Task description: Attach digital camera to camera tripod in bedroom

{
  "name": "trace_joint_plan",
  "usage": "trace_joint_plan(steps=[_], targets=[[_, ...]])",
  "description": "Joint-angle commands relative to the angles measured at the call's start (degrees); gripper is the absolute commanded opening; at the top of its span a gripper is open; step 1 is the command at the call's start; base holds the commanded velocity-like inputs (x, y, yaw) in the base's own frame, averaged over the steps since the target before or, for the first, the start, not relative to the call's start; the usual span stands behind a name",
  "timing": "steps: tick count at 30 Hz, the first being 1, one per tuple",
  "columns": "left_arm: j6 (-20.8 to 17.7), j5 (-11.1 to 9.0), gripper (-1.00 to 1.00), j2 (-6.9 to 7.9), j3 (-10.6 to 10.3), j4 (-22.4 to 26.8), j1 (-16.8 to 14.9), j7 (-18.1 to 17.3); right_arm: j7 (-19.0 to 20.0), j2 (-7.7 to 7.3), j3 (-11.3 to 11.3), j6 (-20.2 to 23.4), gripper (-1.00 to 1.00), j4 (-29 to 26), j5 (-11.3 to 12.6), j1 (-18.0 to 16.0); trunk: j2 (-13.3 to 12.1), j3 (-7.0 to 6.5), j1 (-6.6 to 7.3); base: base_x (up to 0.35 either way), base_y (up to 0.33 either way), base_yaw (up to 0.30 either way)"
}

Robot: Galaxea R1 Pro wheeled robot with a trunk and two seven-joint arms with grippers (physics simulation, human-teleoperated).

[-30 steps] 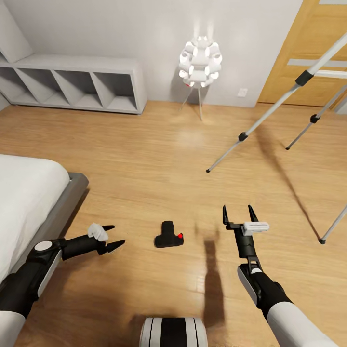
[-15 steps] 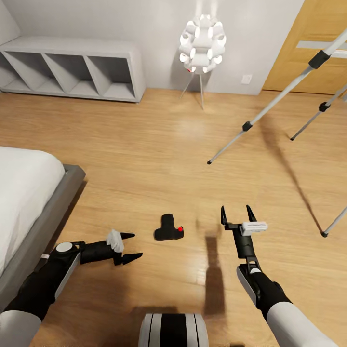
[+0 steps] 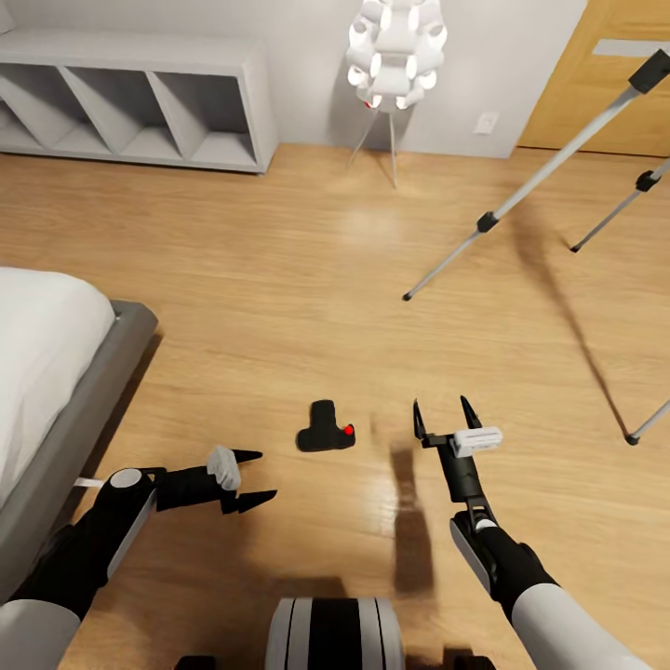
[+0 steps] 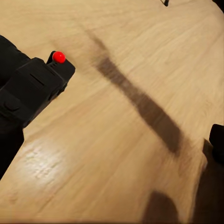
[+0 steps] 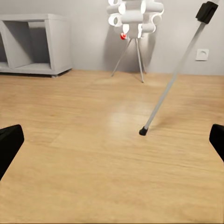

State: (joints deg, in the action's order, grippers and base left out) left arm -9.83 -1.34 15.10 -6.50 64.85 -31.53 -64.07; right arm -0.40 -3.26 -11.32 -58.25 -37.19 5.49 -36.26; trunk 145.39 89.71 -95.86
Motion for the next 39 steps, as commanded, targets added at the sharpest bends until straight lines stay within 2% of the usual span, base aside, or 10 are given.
trace_joint_plan(steps=[1,10,15,24,25,30,31,34,37,39], targets=[[-0.5,-0.2,1.0,0.08,0.0,0.0,0.0,-0.1,0.0,-0.08,-0.5,-0.1,1.0,0.0,0.6,0.0,0.0,0.26,-0.01,0.0,0.0,0.0],[-0.4,-0.2,1.0,0.25,0.9,-0.1,0.0,0.0,-0.3,0.13,-0.7,0.1,1.0,-0.1,0.6,-0.1,0.1,2.25,-0.25,0.0,0.0,0.0],[-0.3,-0.2,1.0,0.35,2.2,-0.1,0.0,0.0,-0.3,0.51,-0.9,0.2,1.0,-0.4,0.6,-0.1,0.2,3.36,-0.38,0.0,0.0,0.0],[-0.3,-0.2,1.0,0.34,3.6,0.6,-0.6,0.7,-0.3,1.19,-0.9,1.9,1.0,-7.7,0.7,-0.3,0.3,5.36,-0.61,0.0,0.0,0.0],[-0.3,-0.2,1.0,0.35,3.6,0.7,-0.8,1.1,-0.4,1.21,-0.9,2.7,1.0,-8.1,0.7,-0.4,0.4,5.58,-0.63,0.0,0.0,0.0],[-0.3,-0.2,1.0,0.37,3.7,0.7,-2.5,7.1,-0.4,1.4,-0.9,14.7,1.0,-9.1,0.7,-2.4,0.4,6.68,-0.76,0.0,0.0,0.0],[-0.4,-0.2,1.0,0.34,3.8,0.8,-2.9,8.9,-0.5,1.45,-0.9,19.1,1.0,-9.2,0.7,-2.7,0.4,6.91,-0.79,0.0,0.0,0.0],[-0.4,-0.1,1.0,0.37,3.7,0.8,-3.6,10.9,-0.5,1.53,-0.9,25.0,1.0,-9.6,0.8,-3.1,0.5,7.57,-0.86,0.0,0.0,0.0],[-0.4,-0.1,1.0,0.34,3.7,0.7,-4.2,11.7,-0.5,1.56,-0.9,26.3,1.0,-9.8,0.8,-3.2,0.5,8.24,-0.94,0.0,0.0,0.0],[-0.4,-0.1,1.0,0.23,3.7,0.8,-4.9,12.0,-0.5,1.57,-0.9,25.6,1.0,-10.0,0.7,-3.3,0.5,8.68,-0.99,0.0,0.0,0.0]])
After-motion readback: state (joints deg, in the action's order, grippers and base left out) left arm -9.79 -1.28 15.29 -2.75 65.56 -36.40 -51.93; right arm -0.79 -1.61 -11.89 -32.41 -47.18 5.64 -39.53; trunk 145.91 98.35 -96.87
